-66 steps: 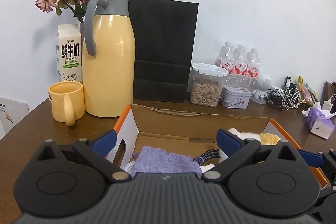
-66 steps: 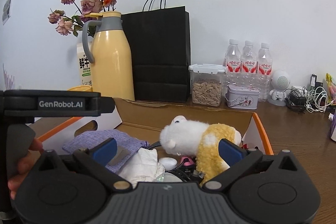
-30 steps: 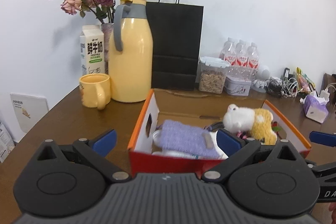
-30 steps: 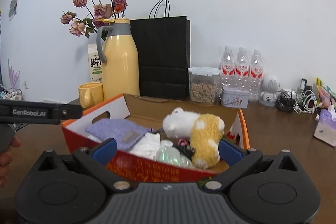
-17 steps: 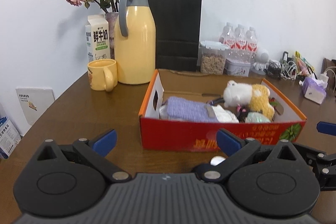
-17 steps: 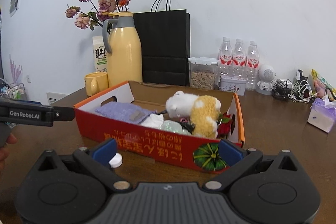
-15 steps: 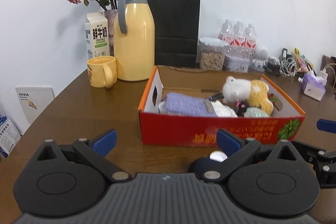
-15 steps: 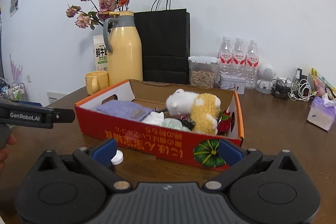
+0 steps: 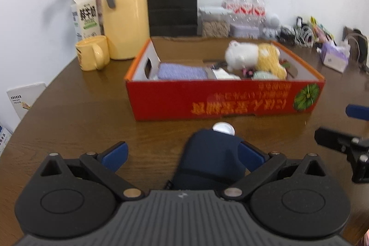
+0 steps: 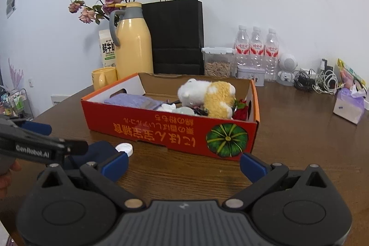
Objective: Organize objects
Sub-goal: 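Grasp the navy blue zip case with the left tool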
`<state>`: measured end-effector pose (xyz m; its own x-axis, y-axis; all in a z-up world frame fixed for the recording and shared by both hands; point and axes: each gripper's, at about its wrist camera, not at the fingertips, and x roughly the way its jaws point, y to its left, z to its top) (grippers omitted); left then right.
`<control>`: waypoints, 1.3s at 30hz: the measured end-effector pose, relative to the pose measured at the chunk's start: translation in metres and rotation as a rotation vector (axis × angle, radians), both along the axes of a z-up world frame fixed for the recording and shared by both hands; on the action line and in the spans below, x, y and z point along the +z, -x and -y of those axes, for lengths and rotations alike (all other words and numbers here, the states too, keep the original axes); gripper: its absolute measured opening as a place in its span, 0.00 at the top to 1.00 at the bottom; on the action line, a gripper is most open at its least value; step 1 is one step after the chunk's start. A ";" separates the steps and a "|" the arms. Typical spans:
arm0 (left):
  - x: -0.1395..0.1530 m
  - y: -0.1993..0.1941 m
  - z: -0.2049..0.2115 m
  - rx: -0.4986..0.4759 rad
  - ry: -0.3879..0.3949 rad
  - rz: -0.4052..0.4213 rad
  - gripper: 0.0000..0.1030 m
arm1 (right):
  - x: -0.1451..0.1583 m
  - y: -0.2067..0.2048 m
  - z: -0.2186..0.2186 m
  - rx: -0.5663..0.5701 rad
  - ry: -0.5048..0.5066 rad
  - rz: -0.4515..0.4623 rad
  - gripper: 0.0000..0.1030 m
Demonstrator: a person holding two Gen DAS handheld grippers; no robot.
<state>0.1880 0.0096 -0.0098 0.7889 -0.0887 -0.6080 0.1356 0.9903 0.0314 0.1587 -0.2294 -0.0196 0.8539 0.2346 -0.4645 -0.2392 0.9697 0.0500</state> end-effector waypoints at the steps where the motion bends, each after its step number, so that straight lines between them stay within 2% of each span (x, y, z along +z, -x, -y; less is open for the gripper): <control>1: -0.003 -0.001 0.001 -0.005 -0.003 -0.009 0.00 | -0.001 0.000 0.001 -0.002 -0.002 -0.005 0.00; 5: -0.013 -0.006 0.007 -0.019 -0.023 -0.050 0.00 | -0.007 -0.002 0.004 -0.006 -0.007 -0.019 0.00; 12: -0.024 -0.010 0.011 -0.047 -0.008 -0.083 0.00 | -0.016 -0.009 0.006 -0.009 -0.013 -0.045 0.00; 14: -0.031 -0.014 0.016 -0.047 -0.036 -0.121 0.00 | -0.018 -0.010 0.006 -0.010 -0.015 -0.050 0.00; 16: -0.035 -0.012 0.014 -0.046 -0.008 -0.102 0.00 | -0.020 -0.011 0.007 -0.010 -0.018 -0.055 0.00; 24: -0.038 -0.005 0.015 -0.024 -0.002 -0.065 0.00 | -0.026 -0.014 0.009 -0.013 -0.028 -0.074 0.00; 39: -0.037 -0.004 0.014 -0.023 0.000 -0.058 0.00 | -0.031 -0.012 0.010 -0.015 -0.028 -0.091 0.00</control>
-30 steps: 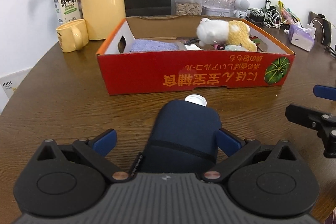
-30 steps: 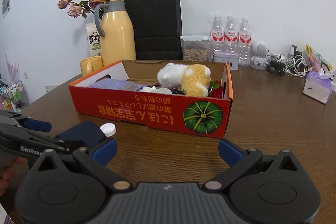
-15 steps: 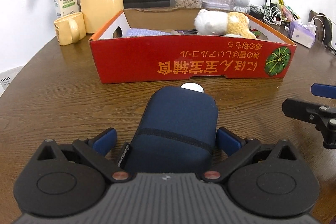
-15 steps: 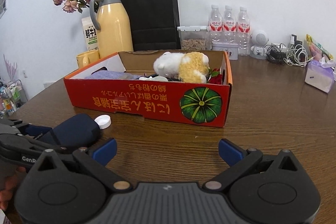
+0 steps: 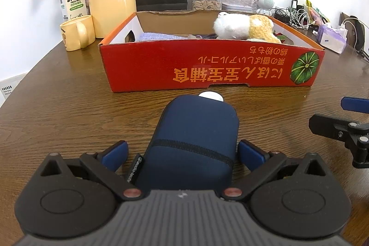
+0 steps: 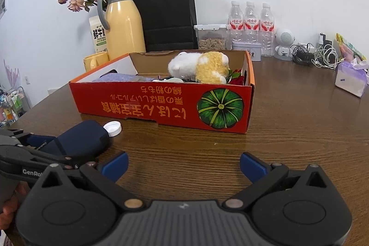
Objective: Organize objects
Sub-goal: 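Grasp the navy blue zip case with the left tool, then grasp the white bottle cap with the right tool while the left tool holds the case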
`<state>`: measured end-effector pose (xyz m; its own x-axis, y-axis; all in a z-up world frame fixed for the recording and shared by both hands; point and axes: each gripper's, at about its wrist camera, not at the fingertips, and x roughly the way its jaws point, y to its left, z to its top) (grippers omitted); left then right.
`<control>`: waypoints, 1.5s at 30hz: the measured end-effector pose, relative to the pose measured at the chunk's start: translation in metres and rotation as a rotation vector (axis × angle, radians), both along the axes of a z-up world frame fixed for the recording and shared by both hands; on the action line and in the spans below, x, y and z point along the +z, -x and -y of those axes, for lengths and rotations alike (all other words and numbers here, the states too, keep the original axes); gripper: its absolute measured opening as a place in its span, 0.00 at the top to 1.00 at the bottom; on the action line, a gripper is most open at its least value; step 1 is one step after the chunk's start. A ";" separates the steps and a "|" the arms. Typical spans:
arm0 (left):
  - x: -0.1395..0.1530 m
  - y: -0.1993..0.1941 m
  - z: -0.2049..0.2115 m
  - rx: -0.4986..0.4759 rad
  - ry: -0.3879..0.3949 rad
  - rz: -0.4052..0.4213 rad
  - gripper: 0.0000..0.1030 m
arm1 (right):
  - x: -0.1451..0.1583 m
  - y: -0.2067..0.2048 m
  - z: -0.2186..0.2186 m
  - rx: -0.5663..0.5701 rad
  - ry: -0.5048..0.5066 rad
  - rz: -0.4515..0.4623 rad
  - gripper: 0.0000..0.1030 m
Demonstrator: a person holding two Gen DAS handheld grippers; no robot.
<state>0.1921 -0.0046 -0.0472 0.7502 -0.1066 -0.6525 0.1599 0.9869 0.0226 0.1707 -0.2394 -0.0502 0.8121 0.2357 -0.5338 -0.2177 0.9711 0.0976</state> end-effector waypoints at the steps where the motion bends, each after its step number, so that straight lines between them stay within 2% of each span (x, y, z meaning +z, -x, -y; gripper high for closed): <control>1: 0.000 0.000 0.000 0.002 -0.001 -0.002 0.00 | 0.000 0.000 0.000 0.000 0.001 -0.001 0.00; 4: 0.000 0.002 0.000 -0.004 -0.006 -0.002 0.02 | 0.000 0.000 -0.001 0.002 0.005 -0.003 0.00; 6: 0.002 0.005 0.000 -0.023 0.004 0.008 0.13 | 0.000 0.000 -0.002 0.003 0.008 -0.004 0.00; 7: 0.003 0.008 0.001 -0.034 0.003 0.021 0.23 | 0.000 0.000 -0.002 0.003 0.010 -0.006 0.00; 11: 0.004 0.014 0.002 -0.050 -0.001 0.048 0.31 | -0.001 -0.001 -0.006 0.006 0.021 -0.010 0.00; 16: 0.009 0.015 -0.008 -0.043 0.063 0.033 0.34 | -0.001 -0.002 -0.013 0.012 0.040 -0.016 0.00; 21: 0.020 0.019 -0.021 -0.043 0.112 0.055 0.34 | 0.000 -0.006 -0.024 0.028 0.061 -0.018 0.00; 28: 0.040 0.021 -0.053 0.022 0.148 0.118 0.34 | 0.002 -0.018 -0.048 0.073 0.071 -0.020 0.00; 35: 0.046 0.018 -0.079 0.079 0.179 0.130 0.34 | 0.007 -0.036 -0.081 0.154 0.059 -0.015 0.01; 36: 0.046 0.017 -0.081 0.083 0.181 0.130 0.34 | 0.008 -0.039 -0.087 0.167 0.060 -0.015 0.04; 38: 0.046 0.014 -0.085 0.091 0.187 0.128 0.34 | 0.007 -0.046 -0.097 0.189 0.067 -0.020 0.17; 42: 0.044 0.012 -0.092 0.102 0.206 0.123 0.34 | 0.004 -0.062 -0.114 0.211 0.075 -0.035 0.26; 44: 0.041 0.011 -0.095 0.106 0.211 0.119 0.34 | 0.001 -0.070 -0.118 0.209 0.071 -0.055 0.40; 45: 0.040 0.009 -0.096 0.108 0.213 0.116 0.34 | 0.000 -0.073 -0.119 0.201 0.063 -0.066 0.42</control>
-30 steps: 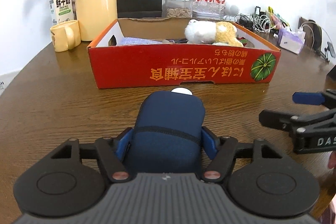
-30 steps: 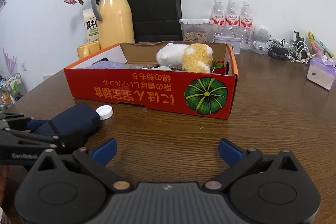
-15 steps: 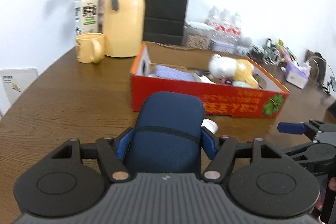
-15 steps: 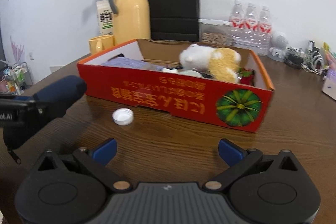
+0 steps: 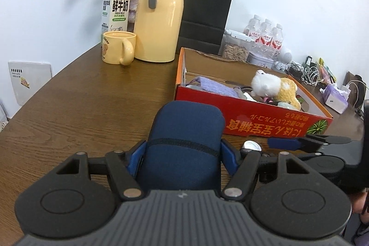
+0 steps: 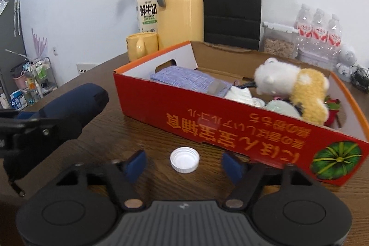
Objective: Organize objects
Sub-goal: 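Grasp the white bottle cap with the right tool while the left tool holds the case, then carry the navy case and white cap into the box and open both tools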
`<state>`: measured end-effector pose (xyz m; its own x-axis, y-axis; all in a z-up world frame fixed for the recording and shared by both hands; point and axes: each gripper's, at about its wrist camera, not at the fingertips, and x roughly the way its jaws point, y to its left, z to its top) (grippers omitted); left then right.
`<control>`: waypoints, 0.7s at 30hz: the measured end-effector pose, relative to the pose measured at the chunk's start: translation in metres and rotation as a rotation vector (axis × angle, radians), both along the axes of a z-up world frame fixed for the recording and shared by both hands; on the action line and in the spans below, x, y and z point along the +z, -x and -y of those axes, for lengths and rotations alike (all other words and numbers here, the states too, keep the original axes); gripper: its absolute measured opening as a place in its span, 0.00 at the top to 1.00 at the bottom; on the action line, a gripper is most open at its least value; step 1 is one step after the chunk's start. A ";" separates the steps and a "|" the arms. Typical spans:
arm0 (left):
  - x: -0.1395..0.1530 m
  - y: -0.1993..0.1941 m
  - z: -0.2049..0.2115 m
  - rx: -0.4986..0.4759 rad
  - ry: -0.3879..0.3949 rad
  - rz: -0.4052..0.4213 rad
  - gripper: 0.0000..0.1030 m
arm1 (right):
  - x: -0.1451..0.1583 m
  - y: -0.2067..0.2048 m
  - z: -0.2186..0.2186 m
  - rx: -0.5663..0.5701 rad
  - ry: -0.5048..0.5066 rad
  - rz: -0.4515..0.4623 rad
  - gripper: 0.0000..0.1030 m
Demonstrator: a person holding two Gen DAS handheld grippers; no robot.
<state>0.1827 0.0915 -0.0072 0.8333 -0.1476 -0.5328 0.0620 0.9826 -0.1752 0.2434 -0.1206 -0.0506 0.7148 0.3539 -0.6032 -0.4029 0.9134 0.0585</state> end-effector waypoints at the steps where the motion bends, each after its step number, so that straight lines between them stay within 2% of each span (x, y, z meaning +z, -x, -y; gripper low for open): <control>1: -0.001 -0.001 -0.001 0.002 0.002 -0.004 0.34 | -0.002 -0.002 -0.001 -0.004 -0.005 -0.008 0.48; 2: -0.003 -0.002 -0.002 0.004 0.006 -0.008 0.34 | -0.004 -0.003 -0.002 -0.003 -0.007 -0.013 0.55; 5: -0.007 -0.006 -0.005 0.010 0.012 -0.018 0.34 | -0.006 -0.002 -0.007 0.007 0.007 0.006 0.66; 6: -0.008 -0.007 -0.006 0.013 0.014 -0.022 0.34 | -0.006 -0.001 -0.006 0.012 0.004 0.009 0.73; 13: -0.012 -0.008 -0.006 0.011 0.014 -0.031 0.34 | -0.005 0.001 -0.001 0.009 -0.031 0.017 0.73; 21: 0.002 -0.005 0.004 0.001 -0.009 -0.005 0.35 | 0.008 0.016 0.007 0.016 -0.071 0.099 0.74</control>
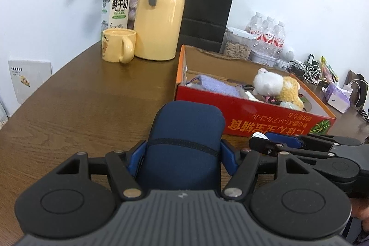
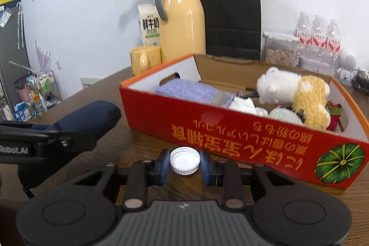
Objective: Organize objects
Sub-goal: 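Carry the navy case and white cap into the box and open both tools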
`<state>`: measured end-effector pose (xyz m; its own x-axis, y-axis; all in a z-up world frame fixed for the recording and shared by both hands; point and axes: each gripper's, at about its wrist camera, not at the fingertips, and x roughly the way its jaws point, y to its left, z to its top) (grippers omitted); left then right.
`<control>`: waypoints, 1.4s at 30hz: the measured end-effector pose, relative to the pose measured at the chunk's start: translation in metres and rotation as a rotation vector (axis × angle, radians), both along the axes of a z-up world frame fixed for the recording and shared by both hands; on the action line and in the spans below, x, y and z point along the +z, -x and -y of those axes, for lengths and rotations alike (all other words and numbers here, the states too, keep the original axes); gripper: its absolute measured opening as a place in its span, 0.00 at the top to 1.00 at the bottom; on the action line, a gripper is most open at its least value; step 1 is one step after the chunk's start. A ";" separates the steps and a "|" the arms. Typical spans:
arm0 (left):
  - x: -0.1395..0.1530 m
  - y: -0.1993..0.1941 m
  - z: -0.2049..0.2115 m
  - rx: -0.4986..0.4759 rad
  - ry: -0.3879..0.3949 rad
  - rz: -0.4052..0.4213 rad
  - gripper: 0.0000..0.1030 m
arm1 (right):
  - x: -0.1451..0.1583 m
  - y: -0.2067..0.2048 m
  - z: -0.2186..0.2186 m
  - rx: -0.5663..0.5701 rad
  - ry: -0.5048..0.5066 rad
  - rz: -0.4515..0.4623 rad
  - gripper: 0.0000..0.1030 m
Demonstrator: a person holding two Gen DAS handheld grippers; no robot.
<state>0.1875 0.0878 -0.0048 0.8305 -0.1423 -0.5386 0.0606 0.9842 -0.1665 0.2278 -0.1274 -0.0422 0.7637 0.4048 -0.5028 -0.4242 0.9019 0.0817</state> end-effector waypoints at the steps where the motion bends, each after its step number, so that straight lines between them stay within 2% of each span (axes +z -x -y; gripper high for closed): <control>1: 0.003 0.001 0.001 0.000 -0.002 0.007 0.35 | 0.003 0.002 0.002 0.002 -0.008 0.008 0.74; 11: 0.048 -0.010 0.026 -0.029 -0.017 0.094 0.35 | 0.041 0.005 0.023 0.001 -0.045 0.124 0.73; 21: 0.084 -0.081 0.066 -0.054 -0.015 0.121 0.35 | 0.071 -0.041 0.044 -0.039 -0.033 0.195 0.73; 25: 0.078 -0.119 0.080 -0.047 -0.007 0.082 0.35 | 0.067 -0.071 0.044 -0.050 -0.016 0.178 0.74; 29: 0.061 -0.149 0.091 -0.031 -0.006 0.053 0.35 | 0.049 -0.093 0.048 -0.068 -0.027 0.140 0.74; 34: 0.036 -0.164 0.092 -0.028 0.016 0.041 0.35 | 0.035 -0.102 0.052 -0.075 -0.013 0.098 0.73; 36: 0.029 -0.165 0.092 -0.034 -0.003 0.042 0.34 | 0.032 -0.102 0.051 -0.075 -0.001 0.089 0.73; 39: 0.025 -0.167 0.089 -0.032 -0.004 0.023 0.29 | 0.028 -0.101 0.052 -0.081 0.011 0.075 0.73; 40: 0.026 -0.164 0.088 -0.024 -0.012 0.042 0.18 | 0.028 -0.100 0.053 -0.088 0.014 0.075 0.68; 41: 0.028 -0.161 0.086 -0.016 -0.021 0.069 0.00 | 0.028 -0.099 0.053 -0.097 0.021 0.075 0.52; 42: 0.030 -0.155 0.085 -0.010 -0.026 0.109 0.00 | 0.028 -0.097 0.054 -0.108 0.027 0.080 0.40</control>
<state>0.3428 0.0032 0.0256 0.8829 -0.1382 -0.4487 0.0872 0.9873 -0.1325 0.3250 -0.1816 -0.0141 0.8401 0.3054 -0.4483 -0.3289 0.9440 0.0267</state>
